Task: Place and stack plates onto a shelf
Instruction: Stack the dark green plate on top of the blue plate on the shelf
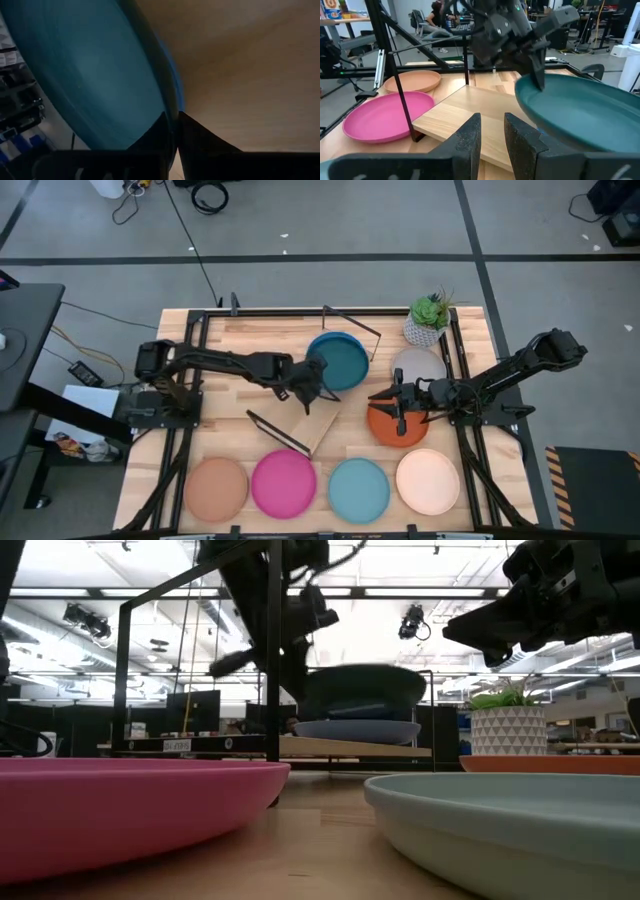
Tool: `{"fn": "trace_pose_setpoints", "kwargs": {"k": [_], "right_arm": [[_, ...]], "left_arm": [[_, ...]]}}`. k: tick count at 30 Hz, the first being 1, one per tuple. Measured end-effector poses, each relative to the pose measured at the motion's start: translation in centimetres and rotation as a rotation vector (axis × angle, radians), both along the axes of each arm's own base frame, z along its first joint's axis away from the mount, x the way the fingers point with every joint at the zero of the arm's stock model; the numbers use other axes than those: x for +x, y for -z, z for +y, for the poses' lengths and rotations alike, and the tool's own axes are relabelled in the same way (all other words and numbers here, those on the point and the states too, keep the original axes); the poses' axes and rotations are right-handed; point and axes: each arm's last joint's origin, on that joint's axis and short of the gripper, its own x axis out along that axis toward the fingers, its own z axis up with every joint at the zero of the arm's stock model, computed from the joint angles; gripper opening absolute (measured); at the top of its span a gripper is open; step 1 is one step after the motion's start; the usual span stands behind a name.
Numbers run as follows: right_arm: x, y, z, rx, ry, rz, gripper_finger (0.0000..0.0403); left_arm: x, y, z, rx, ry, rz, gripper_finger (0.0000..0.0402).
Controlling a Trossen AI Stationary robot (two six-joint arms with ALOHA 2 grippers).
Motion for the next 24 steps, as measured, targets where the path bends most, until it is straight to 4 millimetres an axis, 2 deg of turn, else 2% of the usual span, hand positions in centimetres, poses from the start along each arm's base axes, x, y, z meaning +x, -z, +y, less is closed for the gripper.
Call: {"fn": "trace_pose_setpoints", "kwargs": {"k": [5,9,16,18,21,24], "right_arm": [[0.0,0.0,0.0,0.001,0.001,-0.001,0.0091],[0.0,0.0,0.0,0.011,0.002,-0.001,0.0091],[0.0,0.1,0.0,0.056,0.008,0.005,0.0091],[0.0,0.3,-0.1,0.077,0.024,0.026,0.0091],[-0.1,0.6,-0.1,0.094,0.035,0.055,0.0091],[-0.1,0.8,0.0,0.103,0.035,0.077,0.0091]], "left_arm": [[0.4,1.1,1.1,0.021,-0.045,0.023,0.0037],[0.5,1.1,1.5,0.003,-0.100,-0.013,0.0046],[0.3,0.9,1.0,-0.026,-0.117,-0.025,0.0107],[0.3,0.2,0.6,-0.028,-0.109,-0.045,0.0126],[0.1,-2.3,0.1,-0.043,-0.098,-0.135,0.0145],[-0.2,-4.5,-0.3,-0.188,-0.098,-0.272,0.0147]]}}
